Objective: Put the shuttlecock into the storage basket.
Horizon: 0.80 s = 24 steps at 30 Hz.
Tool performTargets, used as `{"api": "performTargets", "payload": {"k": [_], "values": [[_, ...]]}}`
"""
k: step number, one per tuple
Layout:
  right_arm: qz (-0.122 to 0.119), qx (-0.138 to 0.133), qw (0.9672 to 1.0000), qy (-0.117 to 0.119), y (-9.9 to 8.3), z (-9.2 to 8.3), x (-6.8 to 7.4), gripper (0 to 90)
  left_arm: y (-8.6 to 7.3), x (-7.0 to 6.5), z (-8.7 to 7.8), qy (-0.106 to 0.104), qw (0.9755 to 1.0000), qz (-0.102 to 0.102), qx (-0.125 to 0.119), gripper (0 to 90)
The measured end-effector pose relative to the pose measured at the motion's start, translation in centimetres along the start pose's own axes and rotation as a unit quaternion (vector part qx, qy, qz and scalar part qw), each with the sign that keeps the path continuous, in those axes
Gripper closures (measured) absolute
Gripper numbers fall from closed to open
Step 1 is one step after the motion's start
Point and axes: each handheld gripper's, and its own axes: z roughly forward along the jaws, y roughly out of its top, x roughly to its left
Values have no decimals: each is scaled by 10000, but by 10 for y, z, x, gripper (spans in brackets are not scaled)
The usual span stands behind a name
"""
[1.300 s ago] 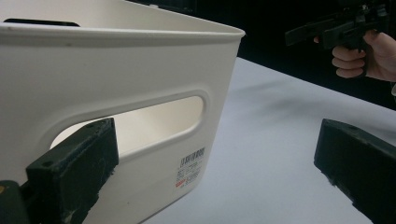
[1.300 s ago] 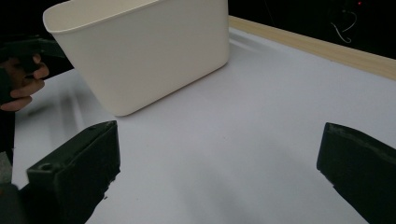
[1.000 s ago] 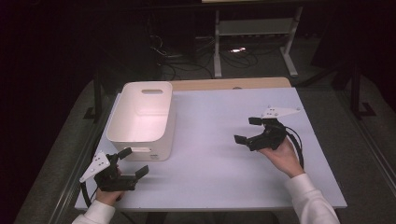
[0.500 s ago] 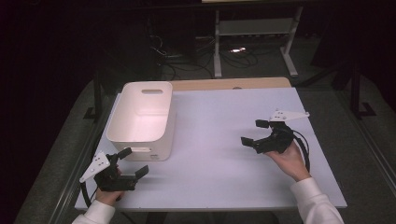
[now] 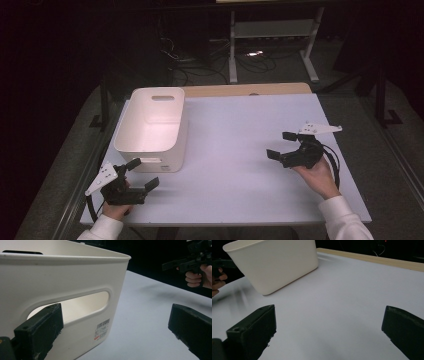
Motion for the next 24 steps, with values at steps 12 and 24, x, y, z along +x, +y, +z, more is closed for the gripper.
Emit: {"api": "performTargets", "payload": {"k": [12,24], "values": [[74,-119,9998,-133,-14,-15,-6,0,0,0,0,-4,10000,3,-1,0],[45,-223,9993,-299,-29,-28,-10,0,0,-1,1,-16,10000,-49,-37,0]]}}
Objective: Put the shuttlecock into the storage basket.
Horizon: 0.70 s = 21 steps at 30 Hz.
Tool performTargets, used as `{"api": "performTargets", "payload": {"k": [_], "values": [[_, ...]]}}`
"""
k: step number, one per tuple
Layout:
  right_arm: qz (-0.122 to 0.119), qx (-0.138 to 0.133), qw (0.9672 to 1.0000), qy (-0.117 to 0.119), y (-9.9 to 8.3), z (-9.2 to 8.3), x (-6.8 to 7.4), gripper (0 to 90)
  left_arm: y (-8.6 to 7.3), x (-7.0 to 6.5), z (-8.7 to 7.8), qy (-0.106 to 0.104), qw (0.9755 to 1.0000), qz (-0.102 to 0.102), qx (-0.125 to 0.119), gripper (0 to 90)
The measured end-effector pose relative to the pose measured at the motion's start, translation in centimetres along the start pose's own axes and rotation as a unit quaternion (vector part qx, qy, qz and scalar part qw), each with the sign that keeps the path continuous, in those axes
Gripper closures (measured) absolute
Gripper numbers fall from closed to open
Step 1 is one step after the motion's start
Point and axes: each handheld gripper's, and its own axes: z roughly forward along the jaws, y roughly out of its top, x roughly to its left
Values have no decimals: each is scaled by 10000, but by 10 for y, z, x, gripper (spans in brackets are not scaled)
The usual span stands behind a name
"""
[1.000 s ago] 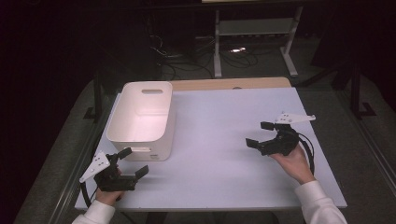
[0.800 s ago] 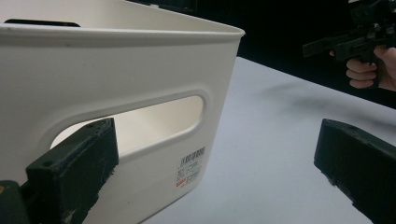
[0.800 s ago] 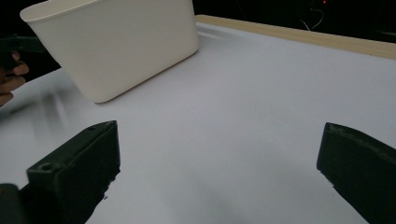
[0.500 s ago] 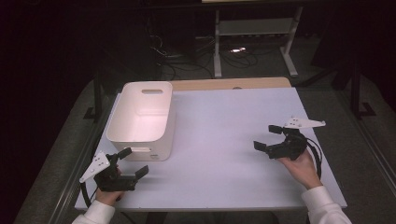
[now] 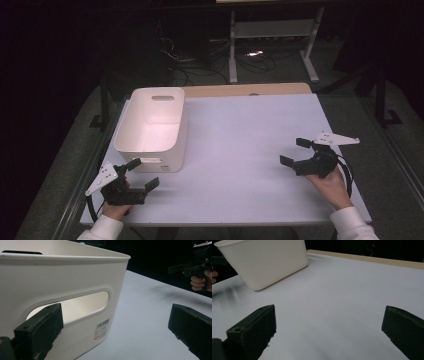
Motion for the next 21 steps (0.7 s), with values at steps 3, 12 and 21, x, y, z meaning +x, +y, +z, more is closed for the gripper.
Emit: {"api": "performTargets", "payload": {"k": [3,12,21], "values": [[-14,-11,10000,-33,-4,-2,-1,0,0,0,0,5,10000,9,4,0],[-91,-34,9998,-145,-12,-8,-4,0,0,1,0,15,10000,0,-22,0],[-181,-326,9984,-420,-24,-23,-8,0,0,1,-1,39,10000,46,23,0]]}}
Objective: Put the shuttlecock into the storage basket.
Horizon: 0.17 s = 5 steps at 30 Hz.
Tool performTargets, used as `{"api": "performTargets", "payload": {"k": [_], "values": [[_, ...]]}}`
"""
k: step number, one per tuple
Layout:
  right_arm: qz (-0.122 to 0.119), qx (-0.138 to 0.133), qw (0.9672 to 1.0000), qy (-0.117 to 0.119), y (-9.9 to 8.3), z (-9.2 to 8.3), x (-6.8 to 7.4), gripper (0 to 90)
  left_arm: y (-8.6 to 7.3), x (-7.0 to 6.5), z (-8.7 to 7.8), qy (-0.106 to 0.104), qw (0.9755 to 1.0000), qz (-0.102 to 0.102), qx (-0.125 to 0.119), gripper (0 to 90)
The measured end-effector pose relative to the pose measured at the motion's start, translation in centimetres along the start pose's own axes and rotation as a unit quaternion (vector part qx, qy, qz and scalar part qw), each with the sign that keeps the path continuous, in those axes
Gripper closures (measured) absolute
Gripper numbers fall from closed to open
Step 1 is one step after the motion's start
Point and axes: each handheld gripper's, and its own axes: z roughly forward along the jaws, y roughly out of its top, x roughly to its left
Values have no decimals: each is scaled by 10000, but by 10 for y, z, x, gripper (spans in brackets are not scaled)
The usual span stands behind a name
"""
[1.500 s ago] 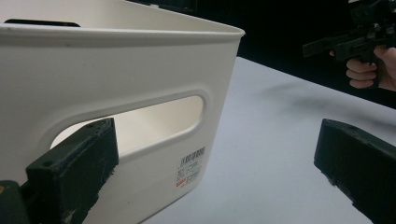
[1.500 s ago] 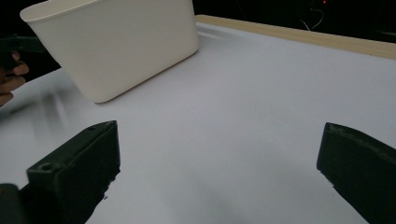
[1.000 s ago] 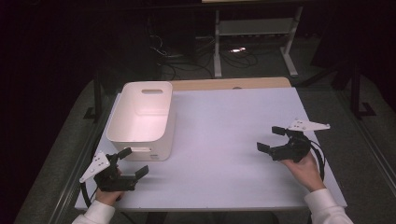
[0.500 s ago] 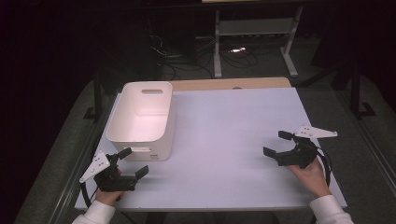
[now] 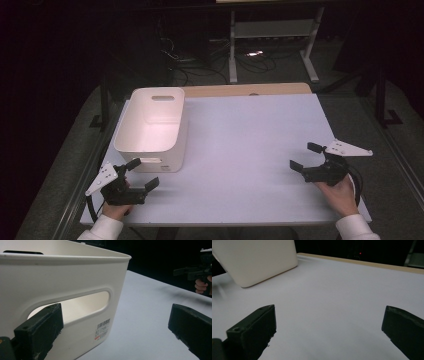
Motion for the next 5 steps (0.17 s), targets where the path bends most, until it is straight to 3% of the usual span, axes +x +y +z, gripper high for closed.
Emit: {"api": "performTargets", "payload": {"k": [5], "values": [[35,-95,9999,-106,-6,-7,-4,0,0,0,1,-20,10000,-59,-19,0]]}}
